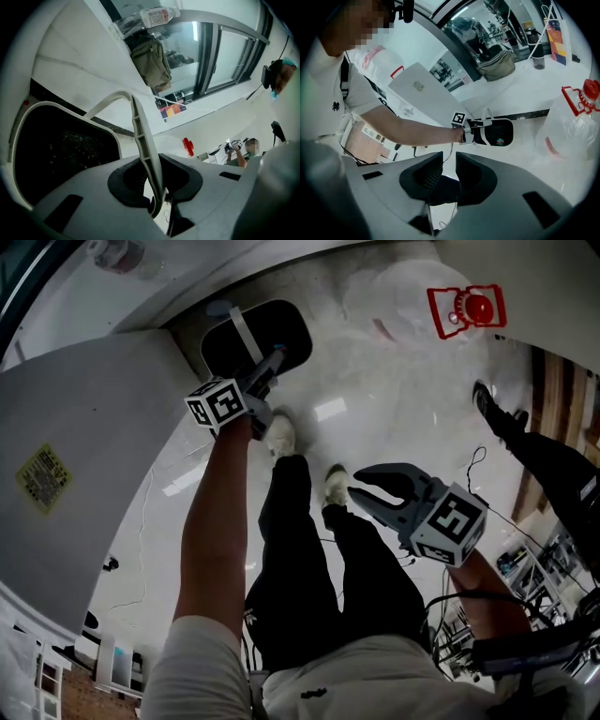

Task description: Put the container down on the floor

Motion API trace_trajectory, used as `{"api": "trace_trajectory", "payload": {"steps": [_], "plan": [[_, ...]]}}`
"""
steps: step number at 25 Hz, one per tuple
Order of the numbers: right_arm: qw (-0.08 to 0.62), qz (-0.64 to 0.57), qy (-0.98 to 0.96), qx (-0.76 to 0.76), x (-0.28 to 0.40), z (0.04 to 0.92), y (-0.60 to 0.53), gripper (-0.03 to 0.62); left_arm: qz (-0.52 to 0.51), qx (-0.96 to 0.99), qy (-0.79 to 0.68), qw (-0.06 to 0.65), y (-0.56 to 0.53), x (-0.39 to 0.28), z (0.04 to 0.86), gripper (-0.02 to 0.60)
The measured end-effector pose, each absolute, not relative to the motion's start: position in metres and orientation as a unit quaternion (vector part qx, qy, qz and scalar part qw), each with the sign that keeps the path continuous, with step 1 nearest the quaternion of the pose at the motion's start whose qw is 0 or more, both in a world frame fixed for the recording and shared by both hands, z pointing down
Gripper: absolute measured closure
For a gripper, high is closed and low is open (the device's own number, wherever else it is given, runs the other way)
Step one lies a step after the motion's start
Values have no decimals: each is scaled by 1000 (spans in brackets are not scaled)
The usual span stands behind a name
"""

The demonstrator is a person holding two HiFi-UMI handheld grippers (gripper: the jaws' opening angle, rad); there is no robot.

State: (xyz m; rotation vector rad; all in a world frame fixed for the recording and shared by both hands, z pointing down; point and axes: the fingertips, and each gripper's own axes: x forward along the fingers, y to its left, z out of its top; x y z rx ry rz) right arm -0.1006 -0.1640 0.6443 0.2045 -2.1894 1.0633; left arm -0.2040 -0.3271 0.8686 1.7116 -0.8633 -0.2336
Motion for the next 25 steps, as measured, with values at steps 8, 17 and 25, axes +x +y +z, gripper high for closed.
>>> {"api": "trace_trajectory", "payload": {"steps": [8, 17, 25], "plan": [[356, 404, -838, 85, -92, 660, -171, 511, -91, 730, -374, 564, -322, -205, 881, 514], [360, 407, -836, 82, -91, 664, -169, 511, -89, 733, -372, 562, -321, -201, 881, 497], [359, 410, -834, 86, -88, 665, -169, 511, -90, 724, -380, 568, -323, -206, 884, 437]]}}
